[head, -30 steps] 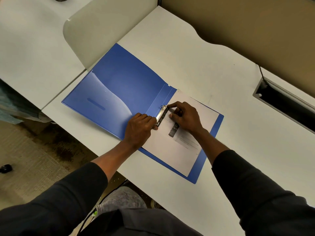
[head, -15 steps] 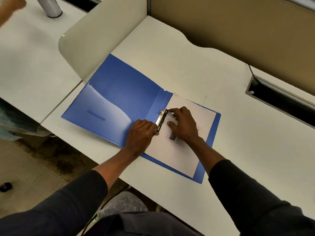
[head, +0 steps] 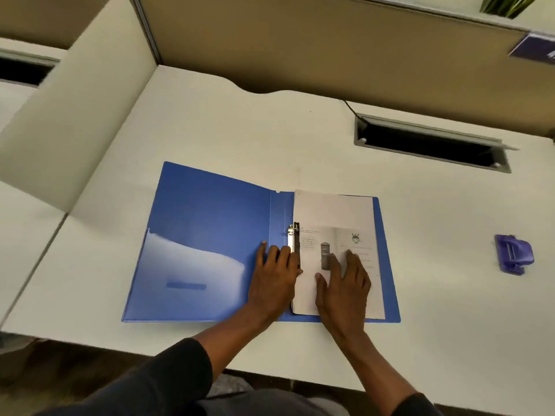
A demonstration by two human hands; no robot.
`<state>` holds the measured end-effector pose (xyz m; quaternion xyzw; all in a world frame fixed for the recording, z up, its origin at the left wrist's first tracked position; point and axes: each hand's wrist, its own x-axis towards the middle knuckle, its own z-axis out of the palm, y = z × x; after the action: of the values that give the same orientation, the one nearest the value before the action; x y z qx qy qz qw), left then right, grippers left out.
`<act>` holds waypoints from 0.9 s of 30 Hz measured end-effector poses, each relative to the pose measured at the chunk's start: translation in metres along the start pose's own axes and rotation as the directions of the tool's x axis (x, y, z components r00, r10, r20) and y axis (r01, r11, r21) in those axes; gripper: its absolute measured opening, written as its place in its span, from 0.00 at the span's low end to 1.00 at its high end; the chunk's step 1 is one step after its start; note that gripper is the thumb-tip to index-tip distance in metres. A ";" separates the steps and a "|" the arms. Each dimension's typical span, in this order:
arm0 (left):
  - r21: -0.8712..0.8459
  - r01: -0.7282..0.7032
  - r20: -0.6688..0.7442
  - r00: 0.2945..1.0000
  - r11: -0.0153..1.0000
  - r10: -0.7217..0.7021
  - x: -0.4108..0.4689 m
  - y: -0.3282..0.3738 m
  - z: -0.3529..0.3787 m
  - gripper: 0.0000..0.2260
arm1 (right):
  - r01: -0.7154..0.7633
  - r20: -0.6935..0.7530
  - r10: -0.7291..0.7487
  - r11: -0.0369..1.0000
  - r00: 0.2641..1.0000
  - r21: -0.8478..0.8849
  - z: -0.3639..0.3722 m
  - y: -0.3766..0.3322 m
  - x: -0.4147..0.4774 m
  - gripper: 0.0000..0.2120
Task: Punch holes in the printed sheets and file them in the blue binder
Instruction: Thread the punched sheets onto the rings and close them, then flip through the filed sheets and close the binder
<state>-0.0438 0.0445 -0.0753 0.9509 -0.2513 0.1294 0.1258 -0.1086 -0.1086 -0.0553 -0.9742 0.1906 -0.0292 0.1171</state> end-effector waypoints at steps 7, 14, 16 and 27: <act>-0.035 -0.112 0.109 0.987 0.993 0.115 0.017 0.042 0.005 0.13 | -0.399 0.007 0.400 0.917 0.917 -0.012 -0.028 0.075 -0.043 0.34; -0.048 -0.136 0.154 0.978 0.990 0.142 0.019 0.084 0.008 0.14 | -0.503 -0.053 0.503 0.864 0.862 0.020 -0.048 0.116 -0.060 0.40; -0.036 -0.121 0.170 0.977 0.992 0.125 0.017 0.095 0.010 0.14 | -0.494 -0.069 0.492 0.869 0.868 -0.022 -0.050 0.126 -0.066 0.41; -0.025 -0.073 0.179 0.981 0.997 0.076 0.018 0.106 0.015 0.18 | -0.423 0.022 0.426 0.903 0.904 -0.075 -0.031 0.126 -0.081 0.48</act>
<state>-0.0800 -0.0575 -0.0653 0.9475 -0.2982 0.0454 0.1062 -0.2326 -0.1980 -0.0568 -0.9131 0.3968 0.0221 0.0907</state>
